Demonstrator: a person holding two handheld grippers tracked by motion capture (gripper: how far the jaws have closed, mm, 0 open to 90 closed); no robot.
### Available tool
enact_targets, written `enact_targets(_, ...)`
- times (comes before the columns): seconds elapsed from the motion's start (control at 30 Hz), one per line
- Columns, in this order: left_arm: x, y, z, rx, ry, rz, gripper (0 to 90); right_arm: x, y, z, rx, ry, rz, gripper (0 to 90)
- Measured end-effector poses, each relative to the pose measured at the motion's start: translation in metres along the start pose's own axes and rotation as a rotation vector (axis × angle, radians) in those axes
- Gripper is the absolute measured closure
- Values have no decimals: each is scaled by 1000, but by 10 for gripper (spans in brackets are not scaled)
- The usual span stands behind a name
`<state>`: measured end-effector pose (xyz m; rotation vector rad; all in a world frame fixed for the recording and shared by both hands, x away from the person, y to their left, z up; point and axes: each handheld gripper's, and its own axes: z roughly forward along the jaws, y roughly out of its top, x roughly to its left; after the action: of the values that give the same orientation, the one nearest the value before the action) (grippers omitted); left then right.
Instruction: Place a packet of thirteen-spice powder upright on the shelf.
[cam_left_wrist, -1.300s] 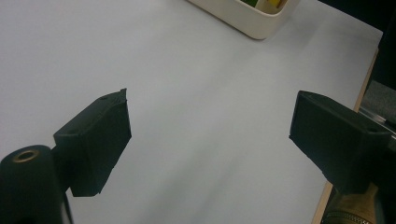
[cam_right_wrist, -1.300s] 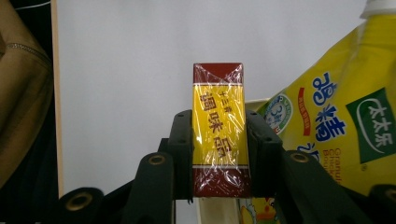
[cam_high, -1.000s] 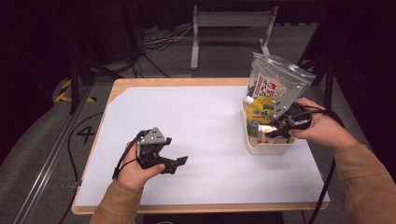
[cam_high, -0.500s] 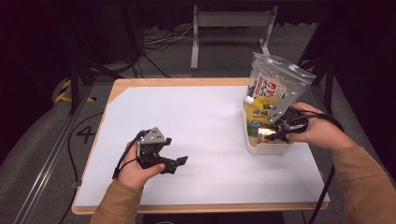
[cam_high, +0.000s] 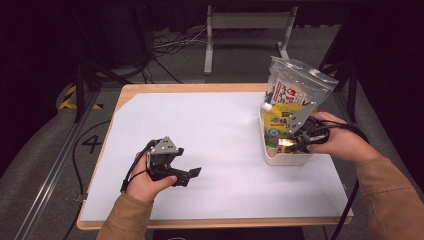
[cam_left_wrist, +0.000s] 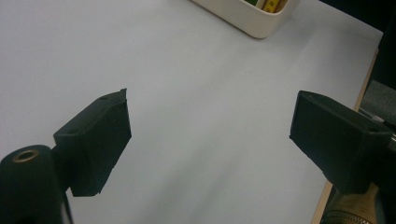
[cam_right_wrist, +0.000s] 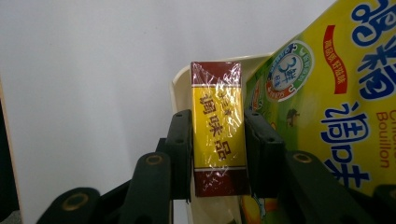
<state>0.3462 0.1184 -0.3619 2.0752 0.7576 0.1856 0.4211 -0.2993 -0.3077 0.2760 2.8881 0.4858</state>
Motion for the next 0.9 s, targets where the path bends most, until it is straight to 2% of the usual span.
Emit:
enact_targets(0.17, 0, 0, 0, 1, 0, 1, 128, 0, -1, -1, 10, -6, -2, 638)
enact_targets(0.43, 0, 0, 2, 5, -2, -3, 130, 1, -4, -4, -21, -27, -12, 550)
enact_targets(0.6, 1, -1, 2, 6, -3, -6, 128, 3, -8, -10, -77, -52, 5, 472)
enact_targets(0.77, 2, -4, 0, 10, 4, -10, 128, 6, -12, -19, -122, -74, 13, 442)
enact_targets(0.9, 3, -8, -5, 12, 15, -10, 128, 12, -18, -29, -185, -95, 48, 400)
